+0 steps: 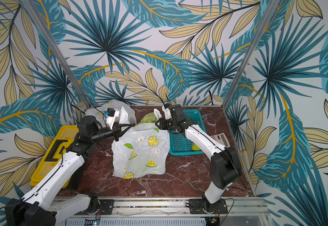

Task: Place the pears into plastic bags & tie knots
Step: Tie the plastic bag at the center of the board.

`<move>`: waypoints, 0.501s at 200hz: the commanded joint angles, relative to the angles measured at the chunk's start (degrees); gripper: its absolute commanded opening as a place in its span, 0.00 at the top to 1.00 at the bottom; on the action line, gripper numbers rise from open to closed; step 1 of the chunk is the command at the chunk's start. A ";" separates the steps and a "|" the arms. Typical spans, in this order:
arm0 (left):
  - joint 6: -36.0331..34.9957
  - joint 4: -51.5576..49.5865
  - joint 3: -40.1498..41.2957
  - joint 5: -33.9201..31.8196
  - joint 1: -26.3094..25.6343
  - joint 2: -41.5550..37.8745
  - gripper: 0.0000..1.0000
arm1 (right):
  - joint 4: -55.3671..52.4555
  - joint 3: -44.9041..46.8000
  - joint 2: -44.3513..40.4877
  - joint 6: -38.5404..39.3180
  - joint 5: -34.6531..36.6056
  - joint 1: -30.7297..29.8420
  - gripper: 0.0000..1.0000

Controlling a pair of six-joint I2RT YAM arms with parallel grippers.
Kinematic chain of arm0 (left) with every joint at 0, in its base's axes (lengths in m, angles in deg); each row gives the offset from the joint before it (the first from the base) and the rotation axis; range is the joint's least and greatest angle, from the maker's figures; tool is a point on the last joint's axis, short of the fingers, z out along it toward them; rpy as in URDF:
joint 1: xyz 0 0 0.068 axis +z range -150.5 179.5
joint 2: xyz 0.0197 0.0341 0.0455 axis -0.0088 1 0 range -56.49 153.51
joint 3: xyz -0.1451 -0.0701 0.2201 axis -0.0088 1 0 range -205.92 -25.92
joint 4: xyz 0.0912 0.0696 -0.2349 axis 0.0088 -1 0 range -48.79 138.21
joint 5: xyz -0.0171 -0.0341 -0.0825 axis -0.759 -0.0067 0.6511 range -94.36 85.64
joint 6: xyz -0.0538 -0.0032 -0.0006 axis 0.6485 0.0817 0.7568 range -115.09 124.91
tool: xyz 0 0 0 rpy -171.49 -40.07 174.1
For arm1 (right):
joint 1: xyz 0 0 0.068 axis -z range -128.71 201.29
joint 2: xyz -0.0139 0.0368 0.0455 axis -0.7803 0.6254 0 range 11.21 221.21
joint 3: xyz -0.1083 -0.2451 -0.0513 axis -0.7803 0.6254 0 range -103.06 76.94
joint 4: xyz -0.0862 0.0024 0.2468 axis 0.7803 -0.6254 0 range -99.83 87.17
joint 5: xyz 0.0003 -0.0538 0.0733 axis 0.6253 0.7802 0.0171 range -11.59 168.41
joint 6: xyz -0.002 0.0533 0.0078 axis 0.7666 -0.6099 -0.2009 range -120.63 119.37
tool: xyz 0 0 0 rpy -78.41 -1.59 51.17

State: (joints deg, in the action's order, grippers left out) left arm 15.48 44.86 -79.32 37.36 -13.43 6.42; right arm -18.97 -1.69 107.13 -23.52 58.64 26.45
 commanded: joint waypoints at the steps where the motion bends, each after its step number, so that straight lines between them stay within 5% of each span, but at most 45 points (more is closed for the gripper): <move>1: 2.52 -2.71 -0.19 -8.02 0.49 -1.34 0.97 | 1.63 2.41 -3.53 0.45 0.77 0.18 0.81; 22: 0.55 -16.10 -4.36 -17.78 0.50 -0.17 0.96 | 1.44 2.84 -6.09 2.15 -1.06 -0.02 0.85; 36: -1.87 -24.30 -7.84 -17.77 0.45 2.31 0.94 | 0.34 2.79 -7.66 4.97 -2.33 -0.99 0.87; 100: -10.01 -31.08 -18.01 11.82 0.06 17.90 0.95 | -4.38 0.28 -10.11 32.08 0.51 -9.78 0.93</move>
State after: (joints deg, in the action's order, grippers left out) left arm 10.74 18.76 -93.95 35.54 -13.32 19.75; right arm -21.11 -0.01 97.97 -5.49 58.29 19.13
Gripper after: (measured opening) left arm 0.045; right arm 0.079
